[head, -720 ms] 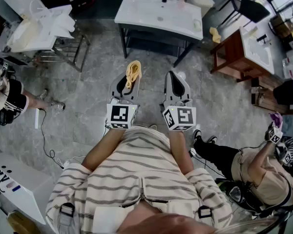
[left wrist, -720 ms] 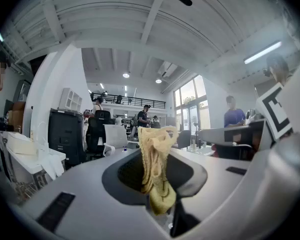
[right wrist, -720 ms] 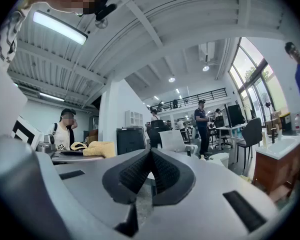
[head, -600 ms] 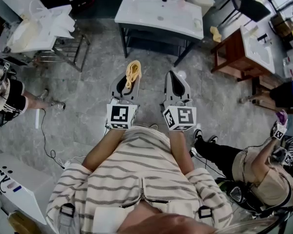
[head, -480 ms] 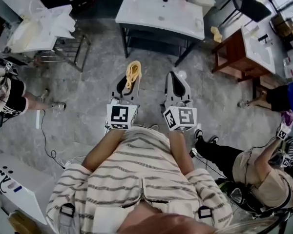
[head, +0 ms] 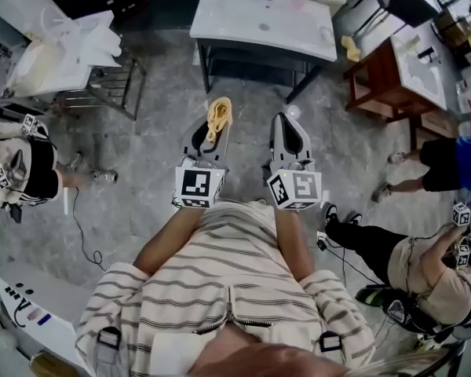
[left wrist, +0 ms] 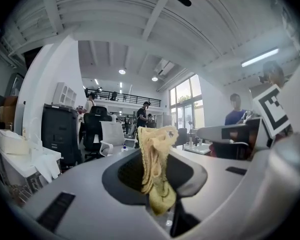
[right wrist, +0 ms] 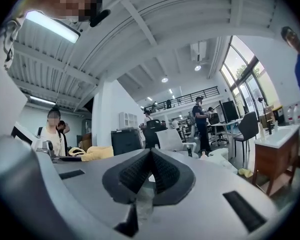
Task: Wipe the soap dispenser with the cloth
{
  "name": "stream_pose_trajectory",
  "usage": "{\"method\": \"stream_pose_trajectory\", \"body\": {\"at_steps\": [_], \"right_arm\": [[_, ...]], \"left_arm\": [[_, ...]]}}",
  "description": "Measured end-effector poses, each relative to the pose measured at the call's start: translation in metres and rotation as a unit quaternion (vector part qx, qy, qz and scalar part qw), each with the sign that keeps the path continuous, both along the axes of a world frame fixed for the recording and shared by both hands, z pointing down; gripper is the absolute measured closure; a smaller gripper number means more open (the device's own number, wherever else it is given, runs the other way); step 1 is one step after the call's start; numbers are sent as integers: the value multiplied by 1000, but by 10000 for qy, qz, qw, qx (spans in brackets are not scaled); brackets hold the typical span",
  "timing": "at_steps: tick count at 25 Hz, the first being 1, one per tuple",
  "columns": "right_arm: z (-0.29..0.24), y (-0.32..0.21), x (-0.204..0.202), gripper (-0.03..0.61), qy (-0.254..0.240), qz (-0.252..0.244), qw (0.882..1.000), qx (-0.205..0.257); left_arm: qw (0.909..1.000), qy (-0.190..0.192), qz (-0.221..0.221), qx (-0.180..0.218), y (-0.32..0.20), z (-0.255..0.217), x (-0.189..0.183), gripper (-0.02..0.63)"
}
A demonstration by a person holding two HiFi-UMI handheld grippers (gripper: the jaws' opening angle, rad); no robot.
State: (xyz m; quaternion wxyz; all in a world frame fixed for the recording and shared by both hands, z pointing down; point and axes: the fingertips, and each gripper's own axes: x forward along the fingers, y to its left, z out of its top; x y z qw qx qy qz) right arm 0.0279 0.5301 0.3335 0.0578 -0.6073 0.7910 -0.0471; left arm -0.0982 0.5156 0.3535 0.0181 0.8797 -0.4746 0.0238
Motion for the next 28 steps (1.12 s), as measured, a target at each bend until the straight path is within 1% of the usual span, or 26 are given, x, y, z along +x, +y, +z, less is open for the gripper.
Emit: {"method": "stream_pose_trajectory", "body": {"at_steps": [5, 9, 16, 20, 23, 28], "right_arm": [[-6, -10, -20, 577, 72, 158, 9998, 83], [-7, -18, -28, 577, 105, 226, 9997, 67], [-3, -61, -39, 577, 117, 233, 9996, 80], [1, -96, -36, 577, 94, 208, 9997, 93], [5, -128, -31, 577, 62, 202, 9998, 45], [14, -191, -16, 577, -13, 172, 9998, 25]], "left_arm": [[9999, 76, 145, -12, -17, 6, -18, 520], [9997, 97, 202, 11, -27, 3, -27, 520], [9997, 20, 235, -6, -68, 7, -37, 520], [9996, -62, 270, 49, -100, 9, -30, 520], [9995, -126, 275, 11, -128, 11, -26, 520], [9996, -116, 243, 7, -191, 17, -13, 520]]}}
